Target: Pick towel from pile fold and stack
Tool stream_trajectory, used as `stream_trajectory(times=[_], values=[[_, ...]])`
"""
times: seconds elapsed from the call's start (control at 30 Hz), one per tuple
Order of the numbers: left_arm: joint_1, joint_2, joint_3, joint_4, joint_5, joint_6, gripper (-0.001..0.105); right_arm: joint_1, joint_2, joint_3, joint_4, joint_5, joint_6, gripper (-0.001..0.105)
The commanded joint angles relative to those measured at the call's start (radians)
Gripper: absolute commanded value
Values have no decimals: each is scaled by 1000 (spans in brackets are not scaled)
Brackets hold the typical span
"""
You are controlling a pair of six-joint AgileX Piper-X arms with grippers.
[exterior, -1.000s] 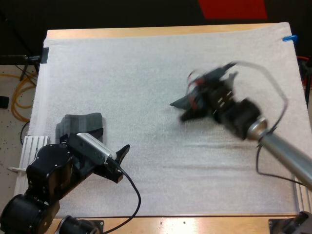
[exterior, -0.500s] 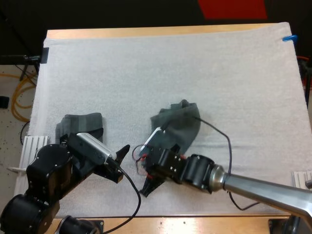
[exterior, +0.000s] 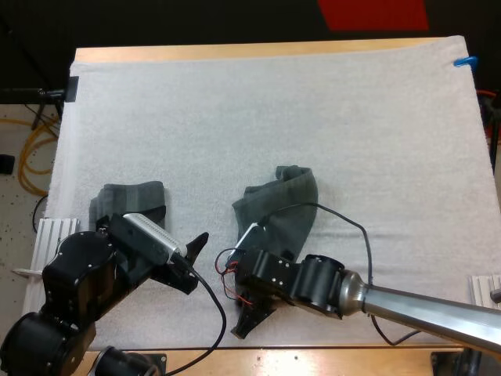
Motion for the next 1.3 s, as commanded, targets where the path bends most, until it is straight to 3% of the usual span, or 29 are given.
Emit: stream_trajectory(times=[0.0, 0.07, 0.27, 0.57, 0.73, 0.97, 1.13, 1.27], values=[[-3, 4, -6, -1, 5, -7, 72, 2, -26, -22, 11, -13, -14, 71], [-3, 14, -6, -1, 5, -5, 72, 2, -47, -44, 27, -1, -57, 80], [-3, 36, -6, -1, 5, -5, 72, -44, -92, -92, 36, 242, -143, 75], [-3, 42, -6, -1, 5, -5, 72, -302, -89, -95, 36, 248, -135, 75], [-3, 42, -6, -1, 7, -5, 72, -456, -67, -95, 25, 202, -135, 74], [-3, 42, -6, -1, 12, -7, 72, -655, 48, -95, 10, 46, -88, 70], [-3, 42, -6, -1, 86, -20, 72, -714, 153, -95, -46, 17, -88, 70], [-3, 42, -6, 6, 126, -20, 72, -729, 224, -95, -79, -110, -88, 70]])
